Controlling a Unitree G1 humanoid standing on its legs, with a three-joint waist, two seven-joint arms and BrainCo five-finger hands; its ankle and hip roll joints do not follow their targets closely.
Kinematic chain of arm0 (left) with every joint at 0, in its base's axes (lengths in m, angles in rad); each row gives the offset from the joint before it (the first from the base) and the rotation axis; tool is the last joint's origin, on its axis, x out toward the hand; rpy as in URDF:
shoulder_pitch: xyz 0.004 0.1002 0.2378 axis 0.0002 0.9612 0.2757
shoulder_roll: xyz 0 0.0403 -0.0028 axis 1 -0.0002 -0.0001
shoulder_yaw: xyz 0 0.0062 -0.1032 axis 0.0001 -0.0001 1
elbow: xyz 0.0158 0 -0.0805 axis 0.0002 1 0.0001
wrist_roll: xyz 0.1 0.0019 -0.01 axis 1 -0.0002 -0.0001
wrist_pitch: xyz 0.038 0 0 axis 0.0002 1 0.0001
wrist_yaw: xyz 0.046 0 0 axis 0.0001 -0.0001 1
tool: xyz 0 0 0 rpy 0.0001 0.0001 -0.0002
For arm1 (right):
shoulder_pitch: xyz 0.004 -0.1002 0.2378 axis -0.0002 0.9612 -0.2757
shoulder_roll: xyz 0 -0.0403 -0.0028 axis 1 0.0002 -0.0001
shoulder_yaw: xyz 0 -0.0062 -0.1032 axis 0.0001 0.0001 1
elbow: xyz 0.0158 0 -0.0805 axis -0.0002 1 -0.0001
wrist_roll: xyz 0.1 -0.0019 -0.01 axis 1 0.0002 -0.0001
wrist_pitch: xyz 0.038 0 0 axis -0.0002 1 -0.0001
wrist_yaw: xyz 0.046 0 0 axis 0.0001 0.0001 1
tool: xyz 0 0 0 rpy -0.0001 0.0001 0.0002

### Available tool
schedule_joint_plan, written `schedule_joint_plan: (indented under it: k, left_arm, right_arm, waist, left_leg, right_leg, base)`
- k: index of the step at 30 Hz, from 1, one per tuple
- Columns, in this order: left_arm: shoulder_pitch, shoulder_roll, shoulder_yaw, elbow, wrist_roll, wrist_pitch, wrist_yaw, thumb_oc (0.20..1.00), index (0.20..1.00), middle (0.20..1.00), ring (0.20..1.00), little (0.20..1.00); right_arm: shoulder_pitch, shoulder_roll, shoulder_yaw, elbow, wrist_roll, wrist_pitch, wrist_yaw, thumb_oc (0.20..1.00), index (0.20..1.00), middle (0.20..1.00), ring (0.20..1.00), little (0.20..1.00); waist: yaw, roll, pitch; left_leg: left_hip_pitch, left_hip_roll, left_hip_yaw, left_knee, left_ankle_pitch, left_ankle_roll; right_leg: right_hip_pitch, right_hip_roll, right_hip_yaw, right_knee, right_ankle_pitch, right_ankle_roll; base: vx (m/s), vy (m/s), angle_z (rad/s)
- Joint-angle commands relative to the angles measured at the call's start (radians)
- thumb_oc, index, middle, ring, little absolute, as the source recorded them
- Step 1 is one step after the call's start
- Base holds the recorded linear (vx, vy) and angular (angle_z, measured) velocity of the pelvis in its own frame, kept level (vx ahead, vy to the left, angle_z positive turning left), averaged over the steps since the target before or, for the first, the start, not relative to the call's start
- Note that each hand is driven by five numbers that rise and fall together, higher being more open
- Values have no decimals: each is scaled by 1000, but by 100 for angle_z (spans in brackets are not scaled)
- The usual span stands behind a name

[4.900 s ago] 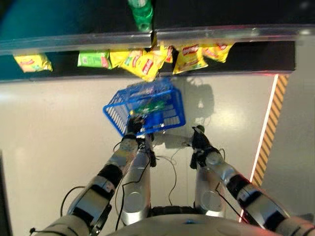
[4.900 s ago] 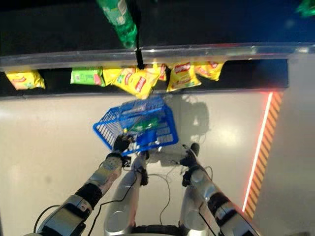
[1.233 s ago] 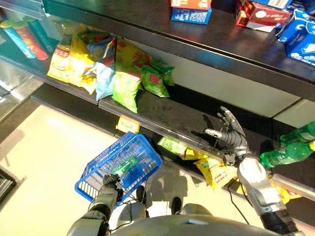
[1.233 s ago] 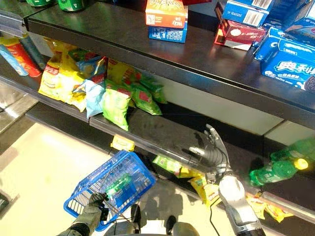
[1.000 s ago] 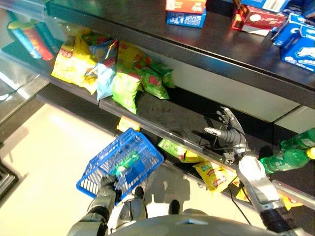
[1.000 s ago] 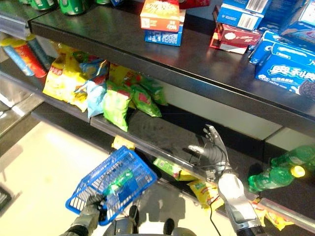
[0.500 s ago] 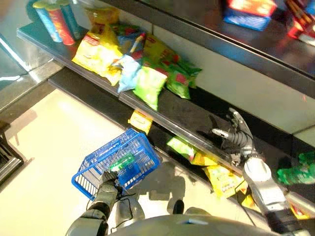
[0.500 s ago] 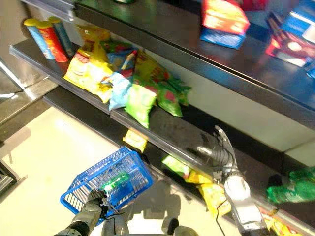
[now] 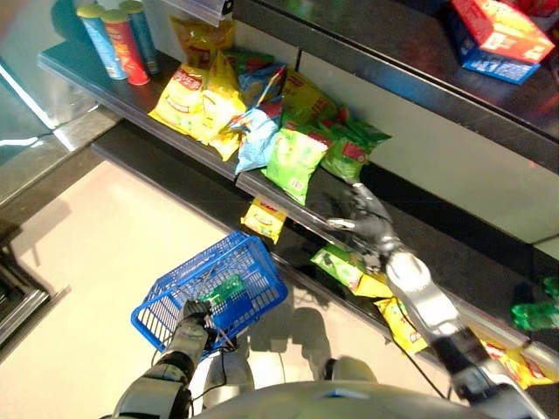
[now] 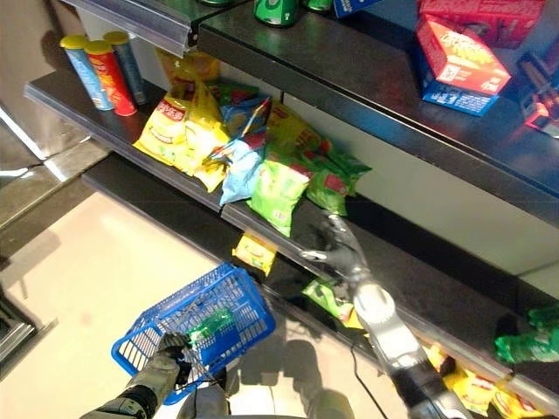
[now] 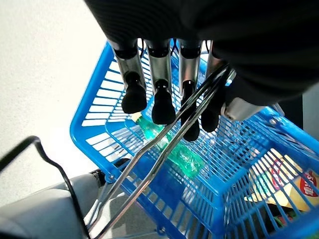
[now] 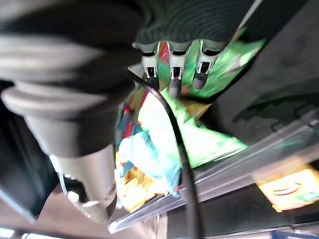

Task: Pick up the snacks into the basket

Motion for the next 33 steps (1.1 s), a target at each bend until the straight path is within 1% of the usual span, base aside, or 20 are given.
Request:
schedule_joint_plan:
  k: [1, 4, 5, 7, 8, 9, 10, 11, 12, 13, 14, 15, 16, 17, 18, 19, 20, 22, 27, 33]
  left_arm:
    - [63, 84, -76, 50, 113, 44, 14, 200, 200, 200, 200, 200]
    - [73, 61, -73, 48, 110, 38, 7, 200, 200, 200, 200, 200]
    - [87, 51, -65, 40, 90, 28, 19, 200, 200, 200, 200, 200]
    - [108, 51, -71, -14, 66, 20, 32, 200, 200, 200, 200, 200]
    - [109, 55, -89, -49, 74, 20, 40, 200, 200, 200, 200, 200]
    - [100, 72, -122, -105, 100, 18, 64, 200, 200, 200, 200, 200]
    - [100, 73, -122, -106, 100, 19, 64, 200, 200, 200, 200, 200]
    - [98, 76, -112, -119, 76, 17, 84, 200, 200, 200, 200, 200]
    - [102, 77, -95, -94, 64, 24, 97, 200, 200, 200, 200, 200]
    - [103, 76, -96, -93, 64, 24, 97, 200, 200, 200, 200, 200]
    - [108, 80, -93, -93, 76, 26, 98, 200, 200, 200, 200, 200]
    - [111, 82, -85, -79, 76, 28, 102, 200, 200, 200, 200, 200]
    - [115, 80, -75, -57, 70, 29, 108, 200, 200, 200, 200, 200]
    - [117, 67, -81, -36, 65, 33, 115, 200, 200, 200, 200, 200]
    - [117, 66, -82, -36, 64, 32, 116, 200, 200, 200, 200, 200]
    - [124, 54, -85, -21, 62, 32, 112, 200, 200, 200, 200, 200]
    - [124, 46, -92, -4, 63, 36, 95, 200, 200, 200, 200, 200]
    - [106, 36, -96, 3, 52, 36, 91, 200, 200, 200, 200, 200]
    - [77, 30, -104, -32, 31, 14, 96, 200, 200, 200, 200, 200]
    - [37, 34, -137, -26, 30, 14, 101, 200, 200, 200, 200, 200]
  right_arm:
    - [-54, -21, -45, 34, 21, -24, -21, 1000, 1000, 1000, 1000, 1000]
    - [-30, -34, -64, 73, 29, -13, -32, 1000, 1000, 1000, 1000, 1000]
    - [-25, -34, -67, 89, 30, -17, -35, 1000, 1000, 1000, 1000, 1000]
    - [-17, -38, -75, 90, 46, -14, -50, 1000, 1000, 1000, 1000, 1000]
    - [-12, -42, -82, 83, 54, -16, -55, 1000, 1000, 1000, 1000, 1000]
    - [-20, -52, -83, 72, 63, -23, -65, 1000, 1000, 1000, 1000, 1000]
    - [-21, -51, -84, 72, 63, -23, -65, 1000, 1000, 1000, 1000, 1000]
    - [-17, -60, -92, 73, 67, -22, -77, 1000, 1000, 1000, 1000, 1000]
    - [0, -60, -122, 83, 81, -20, -98, 1000, 1000, 1000, 1000, 1000]
    - [2, -61, -122, 82, 81, -19, -97, 1000, 1000, 1000, 1000, 1000]
    - [16, -59, -134, 75, 89, -22, -102, 1000, 1000, 1000, 1000, 1000]
    - [17, -58, -138, 71, 94, -28, -103, 1000, 1000, 1000, 1000, 1000]
    - [20, -60, -140, 64, 95, -34, -108, 1000, 1000, 1000, 1000, 1000]
    - [26, -65, -151, 78, 74, -44, -130, 1000, 1000, 1000, 1000, 1000]
    - [27, -65, -151, 78, 74, -45, -130, 1000, 1000, 1000, 1000, 1000]
    - [44, -74, -164, 74, 65, -42, -123, 1000, 1000, 1000, 1000, 1000]
    - [62, -64, -174, 83, 63, -37, -125, 1000, 1000, 1000, 1000, 1000]
    - [56, -54, -176, 74, 66, -31, -127, 1000, 1000, 1000, 1000, 1000]
    - [24, -29, -173, 87, 81, -27, -137, 1000, 1000, 1000, 1000, 1000]
    - [-50, 18, -147, 163, 146, -24, -148, 1000, 1000, 1000, 1000, 1000]
  waist:
    - [9, 3, -23]
    - [-4, -1, -33]
    - [-3, 3, -39]
    - [19, -3, -20]
    - [36, 1, -1]
    - [61, 0, 32]
    - [61, 2, 32]
    - [61, 8, 33]
    - [53, 14, 26]
    - [57, 15, 27]
    - [57, 20, 19]
    - [59, 33, 7]
    - [63, 48, 1]
    - [64, 78, -9]
    - [62, 78, -10]
    - [40, 90, -18]
    - [23, 106, -16]
    - [15, 111, -8]
    - [21, 90, 17]
    - [30, 63, 28]
  left_leg:
    - [28, -118, 12, 10, -74, 17]
    - [53, -133, -13, 77, -125, 10]
    - [52, -124, -13, 178, -153, -5]
    - [-57, -93, -6, 438, -104, -52]
    - [-112, -94, -14, 569, -67, -75]
    - [-205, -119, -63, 738, -31, -85]
    - [-209, -117, -66, 745, -34, -85]
    - [-219, -90, -67, 715, -37, -73]
    - [-222, 25, -57, 550, -30, -63]
    - [-215, 26, -54, 546, -31, -65]
    - [-189, 75, -56, 414, -32, -68]
    - [-164, 92, -79, 292, -30, -68]
    - [-107, 100, -93, 160, 0, -75]
    - [-119, 108, -133, 33, 65, -94]
    - [-117, 107, -134, 28, 68, -94]
    - [-98, 106, -107, 54, 39, -97]
    - [-86, 104, -72, 20, 60, -107]
    - [-95, 84, -80, 3, 57, -111]
    - [-107, 47, -45, 2, 32, -84]
    - [-141, 16, -42, 2, 15, -64]
  right_leg:
    - [-11, 37, -55, -97, 79, -8]
    - [23, 28, -47, -145, 101, -14]
    - [50, 27, -51, -164, 112, -17]
    - [110, 17, -41, -201, 118, -31]
    - [139, 18, -37, -212, 114, -45]
    - [170, 10, -28, -222, 101, -71]
    - [169, 12, -30, -222, 100, -72]
    - [178, 14, -31, -227, 99, -68]
    - [178, -4, -37, -229, 92, -46]
    - [181, -4, -34, -229, 91, -46]
    - [180, -15, -30, -229, 88, -29]
    - [173, -11, -22, -230, 85, -18]
    - [175, -5, -6, -230, 77, -10]
    - [175, 0, 12, -234, 53, 0]
    - [175, 0, 11, -234, 51, 0]
    - [181, -10, 6, -229, 43, 5]
    - [183, -11, -2, -233, 43, 2]
    - [154, -29, -16, -234, 60, 5]
    - [93, -85, 17, -234, 103, 38]
    - [47, -120, 27, -234, 123, 59]
  base:
    - [228, 76, 62]
    - [229, 8, 67]
    - [188, -46, 46]
    - [135, -68, 28]
    - [108, -92, -8]
    - [72, -67, -21]
    - [71, -39, -30]
    - [140, 76, -31]
    - [154, 73, -29]
    - [204, 161, -51]
    - [191, 170, -51]
    - [259, 241, -64]
    - [266, 308, -38]
    - [179, 220, -28]
    - [134, 249, -7]
    - [75, 183, -3]
    - [63, 248, 2]
    - [-8, 196, 0]
    - [-7, 174, 12]
    - [6, 115, -4]
